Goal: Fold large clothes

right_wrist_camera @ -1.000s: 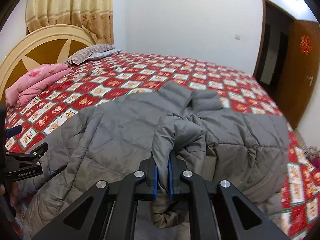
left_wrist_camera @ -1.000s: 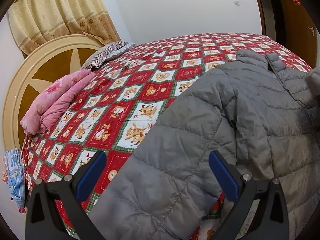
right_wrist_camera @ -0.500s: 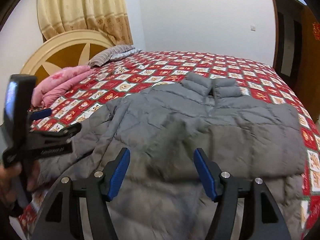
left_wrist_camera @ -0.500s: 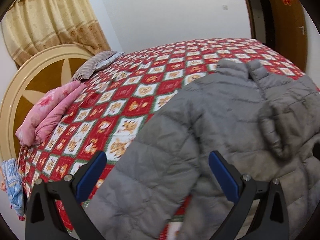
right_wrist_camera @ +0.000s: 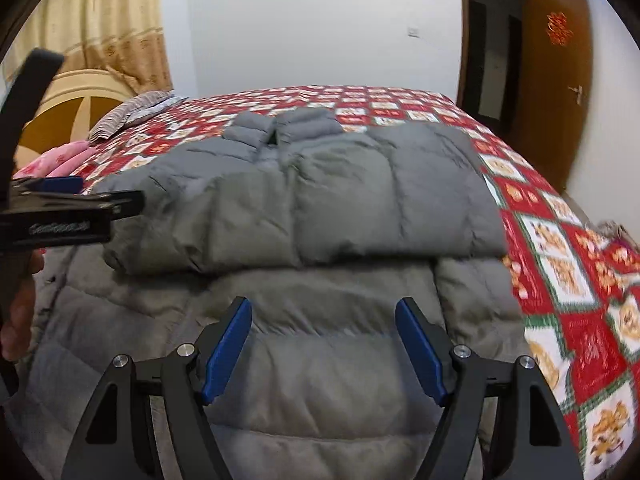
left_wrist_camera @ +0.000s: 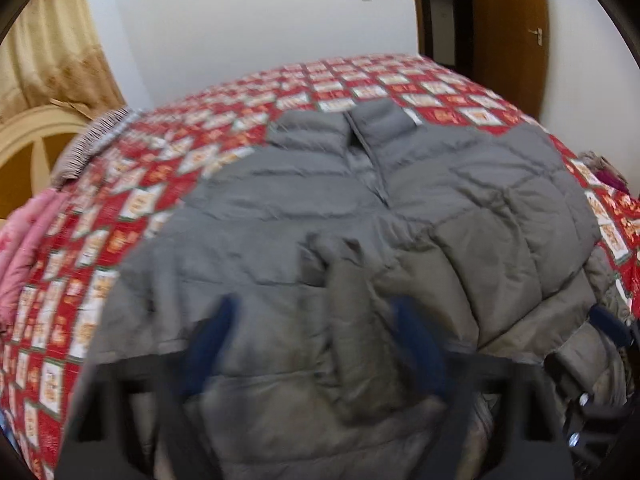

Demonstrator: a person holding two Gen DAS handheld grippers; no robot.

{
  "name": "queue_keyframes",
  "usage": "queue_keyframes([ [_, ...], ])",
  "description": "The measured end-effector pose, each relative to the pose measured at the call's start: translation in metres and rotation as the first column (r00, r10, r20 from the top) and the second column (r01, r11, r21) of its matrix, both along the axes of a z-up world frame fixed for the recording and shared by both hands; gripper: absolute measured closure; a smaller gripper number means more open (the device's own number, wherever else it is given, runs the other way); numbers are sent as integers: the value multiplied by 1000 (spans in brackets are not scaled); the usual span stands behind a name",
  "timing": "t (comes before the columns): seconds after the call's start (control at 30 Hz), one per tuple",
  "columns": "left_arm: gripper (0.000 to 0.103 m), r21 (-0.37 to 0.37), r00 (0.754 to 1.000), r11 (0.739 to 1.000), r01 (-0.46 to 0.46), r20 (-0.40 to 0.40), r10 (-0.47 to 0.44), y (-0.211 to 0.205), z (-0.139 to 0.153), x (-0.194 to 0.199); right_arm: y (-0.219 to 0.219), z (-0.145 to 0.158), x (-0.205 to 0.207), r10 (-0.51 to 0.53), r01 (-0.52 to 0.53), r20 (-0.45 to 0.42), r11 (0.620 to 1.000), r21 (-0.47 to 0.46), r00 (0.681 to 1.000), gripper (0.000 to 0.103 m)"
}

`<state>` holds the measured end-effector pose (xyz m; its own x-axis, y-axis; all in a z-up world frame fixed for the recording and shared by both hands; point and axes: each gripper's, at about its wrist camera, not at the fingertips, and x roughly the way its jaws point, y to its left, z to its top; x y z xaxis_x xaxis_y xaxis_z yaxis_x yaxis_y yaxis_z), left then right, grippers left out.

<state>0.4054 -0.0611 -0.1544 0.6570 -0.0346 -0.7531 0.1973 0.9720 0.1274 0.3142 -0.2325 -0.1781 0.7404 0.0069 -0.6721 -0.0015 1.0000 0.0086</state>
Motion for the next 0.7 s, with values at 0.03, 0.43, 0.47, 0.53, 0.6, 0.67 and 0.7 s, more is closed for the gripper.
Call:
queue_keyframes([
  [0.03,64,-6,1000,1000,0,-19,-1,-2,-4,2,-2,-5,0,-3,3,-13,1000,4,1000,29],
  [0.43,91,54,997,998,-45,64,41,35,0,-22,-4,-21,1,-9,11,-68,999,37,998,24],
  [0.47,90,83,997,995,-51,69,45,37,-4,-22,-3,-22,1,-8,10,-71,1000,29,997,23],
  [0.53,83,97,996,993,-63,73,56,39,-8,-21,-1,-23,1,-7,8,-78,1000,16,997,23],
  [0.6,44,102,994,991,-90,69,83,39,-9,-19,-1,-24,2,-5,6,-87,1000,8,996,21],
  [0.67,14,99,989,989,-111,105,100,40,-1,-25,-2,-22,1,6,-4,-100,1000,12,995,21],
  [0.7,14,99,986,989,-106,141,91,40,5,-31,-4,-19,-1,12,-11,-106,1000,17,994,21],
])
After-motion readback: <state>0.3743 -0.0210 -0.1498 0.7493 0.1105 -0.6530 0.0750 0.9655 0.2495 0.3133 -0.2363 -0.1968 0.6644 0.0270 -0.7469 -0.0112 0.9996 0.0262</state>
